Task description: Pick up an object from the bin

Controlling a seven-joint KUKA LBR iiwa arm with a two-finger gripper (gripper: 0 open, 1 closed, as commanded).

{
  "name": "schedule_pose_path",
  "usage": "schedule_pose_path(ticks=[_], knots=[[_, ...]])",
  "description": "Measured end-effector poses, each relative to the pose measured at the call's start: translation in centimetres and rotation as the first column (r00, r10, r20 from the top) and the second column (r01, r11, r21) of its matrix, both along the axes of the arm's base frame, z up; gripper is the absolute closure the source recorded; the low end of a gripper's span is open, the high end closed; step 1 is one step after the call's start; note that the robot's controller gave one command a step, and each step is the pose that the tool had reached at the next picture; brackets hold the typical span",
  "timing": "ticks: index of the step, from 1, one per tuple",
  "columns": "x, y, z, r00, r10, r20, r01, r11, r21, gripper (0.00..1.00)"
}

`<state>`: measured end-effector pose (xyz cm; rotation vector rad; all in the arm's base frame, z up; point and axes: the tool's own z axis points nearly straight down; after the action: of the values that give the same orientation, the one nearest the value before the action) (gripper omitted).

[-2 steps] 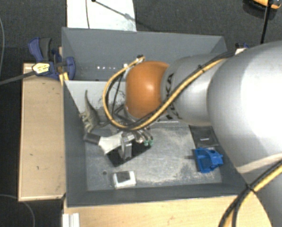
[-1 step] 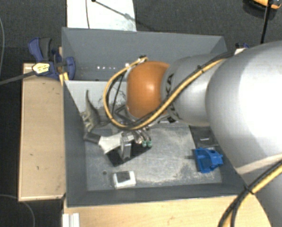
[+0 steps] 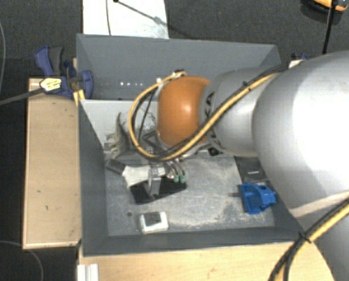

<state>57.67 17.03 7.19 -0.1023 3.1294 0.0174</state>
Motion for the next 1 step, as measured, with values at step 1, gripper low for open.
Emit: schedule_pose_path(ticks=[1], knots=[[0.67, 0.17, -0.03, 0.984, 0.181, 0.002, -0.181, 0.984, -0.002, 1.0]])
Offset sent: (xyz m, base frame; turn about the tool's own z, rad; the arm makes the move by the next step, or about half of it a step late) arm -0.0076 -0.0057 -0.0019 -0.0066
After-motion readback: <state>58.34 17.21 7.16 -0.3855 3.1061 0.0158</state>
